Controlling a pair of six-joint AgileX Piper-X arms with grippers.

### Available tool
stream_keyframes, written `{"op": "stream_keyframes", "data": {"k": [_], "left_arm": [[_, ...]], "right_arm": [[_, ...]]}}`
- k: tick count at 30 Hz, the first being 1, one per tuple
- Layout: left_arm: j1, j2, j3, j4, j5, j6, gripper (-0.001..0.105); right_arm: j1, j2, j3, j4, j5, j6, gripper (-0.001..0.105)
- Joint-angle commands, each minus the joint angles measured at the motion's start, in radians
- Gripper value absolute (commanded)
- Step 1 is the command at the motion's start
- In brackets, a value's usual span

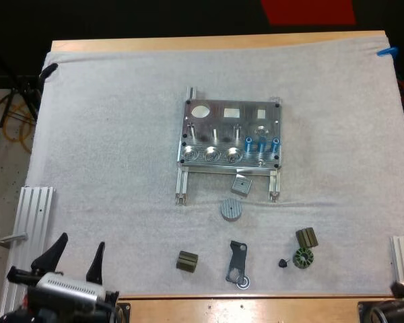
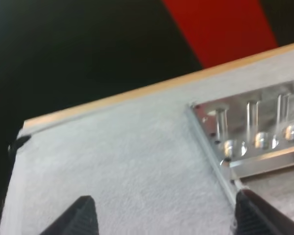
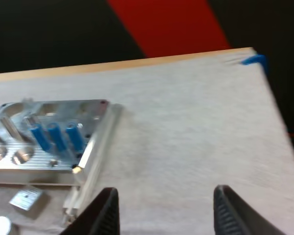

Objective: Load cells from right to left

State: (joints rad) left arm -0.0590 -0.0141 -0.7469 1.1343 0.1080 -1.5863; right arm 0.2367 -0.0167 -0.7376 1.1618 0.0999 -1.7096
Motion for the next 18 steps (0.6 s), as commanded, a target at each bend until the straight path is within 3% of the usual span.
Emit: {"op": "stream_keyframes", "data": {"k": [1, 8, 18], "left_arm": [[0.0, -0.114, 0.038, -0.032, -0.015, -0.001, 0.059], [0.0, -0.114, 0.151, -0.063, -0.015, -0.009, 0.059], [0.0, -0.112, 0.211, -0.072, -0.015, -0.031, 0.059]], "right_arm": [[-0.003, -0.036, 0.067, -0.076, -0.035, -0.015, 0.044], [-0.003, -0.036, 0.222, -0.186, -0.036, -0.015, 0.044], [-0.003, -0.036, 0.243, -0.194, -0.053, -0.04, 0.044]]}}
